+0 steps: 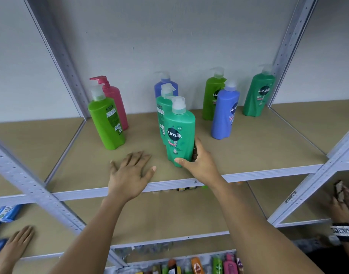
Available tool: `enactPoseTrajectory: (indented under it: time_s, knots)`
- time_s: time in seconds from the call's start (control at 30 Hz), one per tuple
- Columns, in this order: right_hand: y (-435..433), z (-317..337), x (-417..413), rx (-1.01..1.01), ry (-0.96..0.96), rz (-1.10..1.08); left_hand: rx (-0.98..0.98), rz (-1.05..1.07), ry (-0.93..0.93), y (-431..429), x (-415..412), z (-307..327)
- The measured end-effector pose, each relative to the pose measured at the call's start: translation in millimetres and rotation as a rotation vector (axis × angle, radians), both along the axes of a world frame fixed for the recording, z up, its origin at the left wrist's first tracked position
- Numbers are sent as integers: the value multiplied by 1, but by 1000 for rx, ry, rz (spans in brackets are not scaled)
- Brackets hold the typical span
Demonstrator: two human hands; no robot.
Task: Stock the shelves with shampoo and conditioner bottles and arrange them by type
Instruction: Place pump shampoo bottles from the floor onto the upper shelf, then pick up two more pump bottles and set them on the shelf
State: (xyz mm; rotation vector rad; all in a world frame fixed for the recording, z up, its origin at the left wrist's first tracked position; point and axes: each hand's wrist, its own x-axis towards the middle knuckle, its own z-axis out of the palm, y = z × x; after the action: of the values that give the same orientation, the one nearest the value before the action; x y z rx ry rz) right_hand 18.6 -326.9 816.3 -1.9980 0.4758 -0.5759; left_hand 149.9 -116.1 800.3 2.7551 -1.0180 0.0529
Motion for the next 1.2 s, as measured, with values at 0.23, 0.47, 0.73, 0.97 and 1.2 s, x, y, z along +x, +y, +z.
enactPoseTrajectory:
  time_s: [0.23, 0.47, 0.73, 0.97, 1.2]
  knots:
    - [13, -11, -11, -273, 119, -90, -58, 35, -97, 10, -19, -8]
    - [21, -46, -79, -788, 230, -70, -113, -20, -172, 45, -81, -46]
    - [40, -97, -150, -502, 445, 141, -162, -77, 117, 56, -123, -84]
    - [54, -177, -176, -298, 815, 279, 153, -121, 514, 66, -145, -163]
    - [58, -273, -176, -165, 945, 305, 290, -37, 710, 75, -152, -264]
